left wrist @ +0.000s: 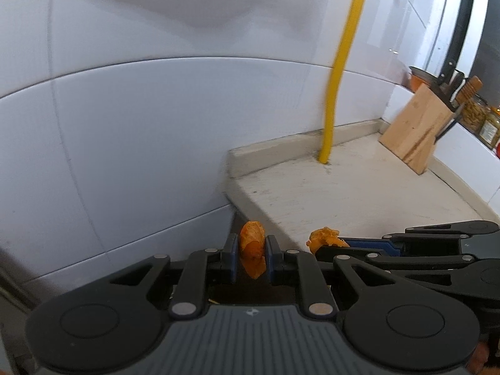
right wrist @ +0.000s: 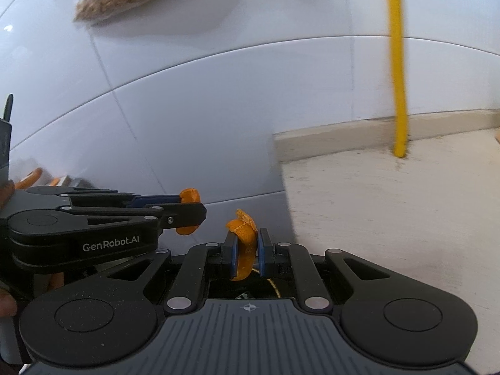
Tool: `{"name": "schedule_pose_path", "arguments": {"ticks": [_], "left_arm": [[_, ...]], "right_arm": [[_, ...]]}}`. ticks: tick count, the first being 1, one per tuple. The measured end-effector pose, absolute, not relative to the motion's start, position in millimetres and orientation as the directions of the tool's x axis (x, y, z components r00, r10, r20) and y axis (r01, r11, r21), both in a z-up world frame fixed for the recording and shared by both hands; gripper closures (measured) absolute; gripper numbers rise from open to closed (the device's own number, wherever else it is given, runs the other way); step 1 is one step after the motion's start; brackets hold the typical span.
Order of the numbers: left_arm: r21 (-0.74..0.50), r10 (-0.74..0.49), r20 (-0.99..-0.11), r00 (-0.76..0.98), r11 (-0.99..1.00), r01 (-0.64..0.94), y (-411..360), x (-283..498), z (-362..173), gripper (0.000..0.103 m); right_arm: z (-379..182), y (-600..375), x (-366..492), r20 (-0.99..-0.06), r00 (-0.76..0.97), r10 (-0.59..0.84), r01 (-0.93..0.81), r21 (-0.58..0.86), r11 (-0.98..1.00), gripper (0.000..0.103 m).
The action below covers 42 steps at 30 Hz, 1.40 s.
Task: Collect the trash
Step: 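Lift both orange peels and carry them over the black bin, then open both grippers over the bin to drop the orange peels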
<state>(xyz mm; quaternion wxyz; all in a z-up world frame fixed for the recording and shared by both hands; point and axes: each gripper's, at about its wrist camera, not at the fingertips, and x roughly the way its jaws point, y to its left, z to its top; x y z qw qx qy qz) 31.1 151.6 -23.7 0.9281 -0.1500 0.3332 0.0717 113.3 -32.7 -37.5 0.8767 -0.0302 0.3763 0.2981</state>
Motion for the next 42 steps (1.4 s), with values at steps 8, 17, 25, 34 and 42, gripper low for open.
{"name": "schedule_pose_path", "arguments": {"ticks": [8, 17, 25, 34, 42], "left_arm": [[-0.227, 0.074, -0.655, 0.752, 0.93, -0.288, 169.1, 14.0, -32.1, 0.09], [-0.238, 0.089, -0.687, 0.721, 0.91, -0.34, 183.4, 3.4, -47.6, 0.09], [-0.24, 0.087, -0.716, 0.692, 0.901, -0.361, 186.9, 3.2, -58.4, 0.09], [-0.237, 0.076, -0.76, 0.645, 0.892, -0.384, 189.4, 7.3, -77.9, 0.09], [-0.235, 0.059, -0.798, 0.6, 0.886, -0.399, 192.8, 14.6, -97.8, 0.09]], "right_arm": [[-45.2, -1.7, 112.5, -0.694, 0.493, 0.524, -0.591, 0.175, 0.787, 0.086], [-58.0, 20.6, 110.0, -0.723, 0.441, 0.533, -0.623, 0.181, 0.761, 0.086], [-71.6, 28.9, 113.8, -0.747, 0.408, 0.524, -0.631, 0.185, 0.754, 0.086], [-94.1, 32.8, 122.0, -0.783, 0.37, 0.5, -0.619, 0.194, 0.761, 0.086], [-118.3, 36.4, 133.1, -0.817, 0.33, 0.474, -0.605, 0.202, 0.77, 0.086]]}}
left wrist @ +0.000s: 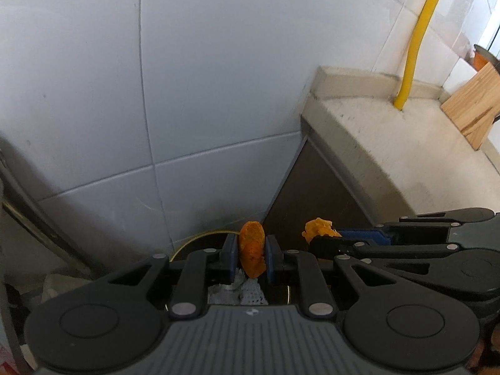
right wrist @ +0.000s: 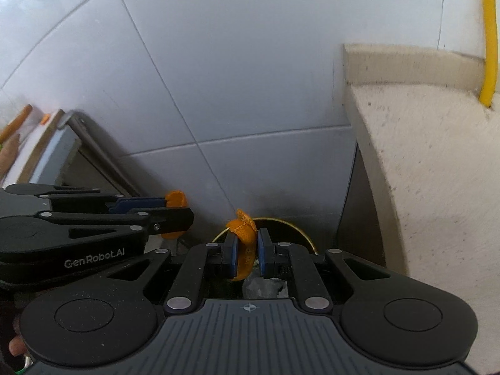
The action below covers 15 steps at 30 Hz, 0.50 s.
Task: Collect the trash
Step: 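Open both grippers over the bin to drop the orange peels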
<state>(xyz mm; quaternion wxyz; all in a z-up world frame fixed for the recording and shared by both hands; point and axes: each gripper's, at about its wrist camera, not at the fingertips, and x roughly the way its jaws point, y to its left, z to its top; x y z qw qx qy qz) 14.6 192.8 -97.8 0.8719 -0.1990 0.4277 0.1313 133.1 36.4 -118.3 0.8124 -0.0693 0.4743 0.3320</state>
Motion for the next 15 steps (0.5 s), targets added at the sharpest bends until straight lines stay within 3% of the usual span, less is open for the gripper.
{"name": "schedule_pose_path", "arguments": {"ticks": [15], "left_arm": [[-0.232, 0.04, -0.835, 0.549, 0.879, -0.417, 200.1, 21.3, -117.7, 0.089]], "right_arm": [[-145.2, 45.3, 140.2, -0.853, 0.27, 0.447, -0.598, 0.216, 0.772, 0.085]]}}
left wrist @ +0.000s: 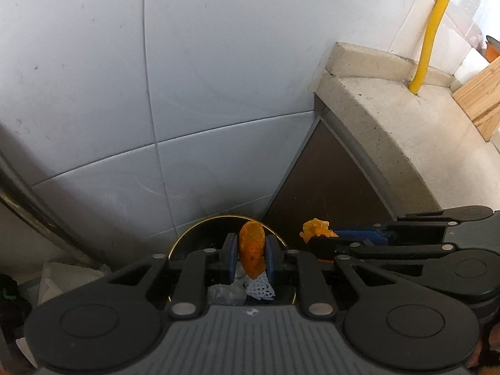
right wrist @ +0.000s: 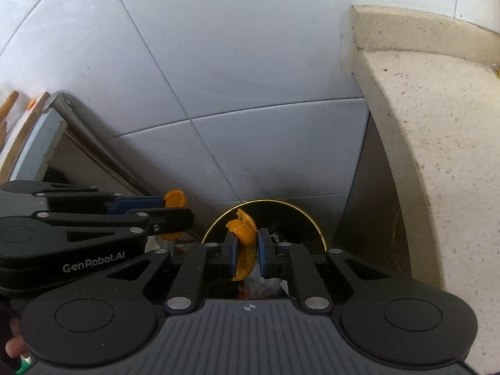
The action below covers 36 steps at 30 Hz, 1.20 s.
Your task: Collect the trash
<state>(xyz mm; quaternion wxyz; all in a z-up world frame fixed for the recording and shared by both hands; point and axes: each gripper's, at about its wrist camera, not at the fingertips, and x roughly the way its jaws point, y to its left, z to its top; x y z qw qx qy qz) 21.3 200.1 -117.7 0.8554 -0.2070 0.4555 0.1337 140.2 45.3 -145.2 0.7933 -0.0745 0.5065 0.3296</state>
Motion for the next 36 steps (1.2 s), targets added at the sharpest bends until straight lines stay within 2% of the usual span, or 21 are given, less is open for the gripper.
{"name": "schedule_pose_path", "arguments": {"ticks": [6, 11, 23, 36], "left_arm": [[-0.231, 0.04, -0.844, 0.535, 0.873, -0.429, 203.3, 24.6, -121.5, 0.088], [-0.226, 0.044, -0.849, 0.527, 0.871, -0.436, 203.6, 25.6, -123.5, 0.082], [-0.218, 0.046, -0.852, 0.521, 0.875, -0.433, 204.3, 28.1, -124.5, 0.071], [-0.228, 0.048, -0.823, 0.565, 0.884, -0.407, 200.6, 25.1, -113.9, 0.07]], "right_arm": [[-147.7, 47.7, 143.6, -0.86, 0.259, 0.439, -0.591, 0.218, 0.777, 0.08], [-151.5, 49.8, 145.7, -0.866, 0.249, 0.433, -0.585, 0.222, 0.78, 0.075], [-158.2, 52.3, 150.3, -0.87, 0.246, 0.427, -0.575, 0.224, 0.787, 0.074], [-138.9, 36.7, 132.6, -0.849, 0.325, 0.416, -0.533, 0.199, 0.822, 0.067]]}}
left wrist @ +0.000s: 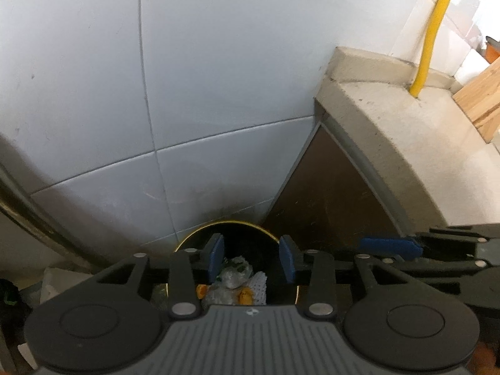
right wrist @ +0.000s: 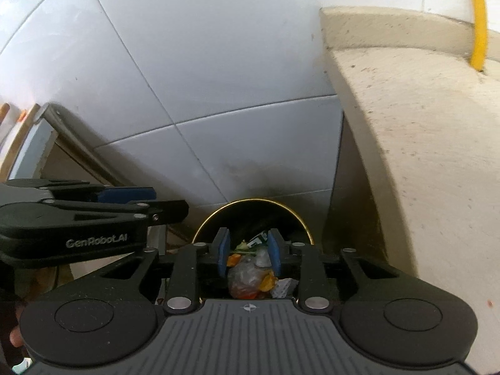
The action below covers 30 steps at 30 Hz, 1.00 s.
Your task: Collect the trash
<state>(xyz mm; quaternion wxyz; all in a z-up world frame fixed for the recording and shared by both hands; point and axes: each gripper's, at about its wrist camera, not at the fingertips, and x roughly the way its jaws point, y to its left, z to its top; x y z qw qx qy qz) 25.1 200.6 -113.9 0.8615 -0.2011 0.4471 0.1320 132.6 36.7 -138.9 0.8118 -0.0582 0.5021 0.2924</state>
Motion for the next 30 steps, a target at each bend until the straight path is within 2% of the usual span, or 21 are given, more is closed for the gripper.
{"name": "schedule_pose_path", "arguments": {"ticks": [7, 13, 23, 26, 30], "left_arm": [[-0.277, 0.003, -0.797, 0.604, 0.886, -0.37, 194.7, 23.3, -106.0, 0.068], [-0.253, 0.003, -0.805, 0.594, 0.903, -0.347, 179.0, 21.7, -105.3, 0.067], [-0.224, 0.078, -0.803, 0.591, 0.879, -0.42, 157.1, -1.4, -87.9, 0.065], [-0.214, 0.11, -0.794, 0.598, 0.869, -0.445, 148.2, -7.3, -78.9, 0.06], [-0.2, 0.145, -0.783, 0.605, 0.862, -0.465, 137.1, -13.8, -67.4, 0.059]], "right_arm": [[-116.0, 16.2, 108.8, -0.823, 0.405, 0.399, -0.483, 0.178, 0.857, 0.062], [-101.8, -1.7, 94.7, -0.806, 0.451, 0.384, -0.454, 0.163, 0.876, 0.057], [-94.0, -13.4, 91.0, -0.789, 0.444, 0.425, -0.5, 0.175, 0.848, 0.056], [-88.9, -18.3, 87.5, -0.78, 0.441, 0.444, -0.524, 0.178, 0.833, 0.054], [-82.6, -29.3, 84.0, -0.765, 0.44, 0.47, -0.543, 0.19, 0.818, 0.052]]}}
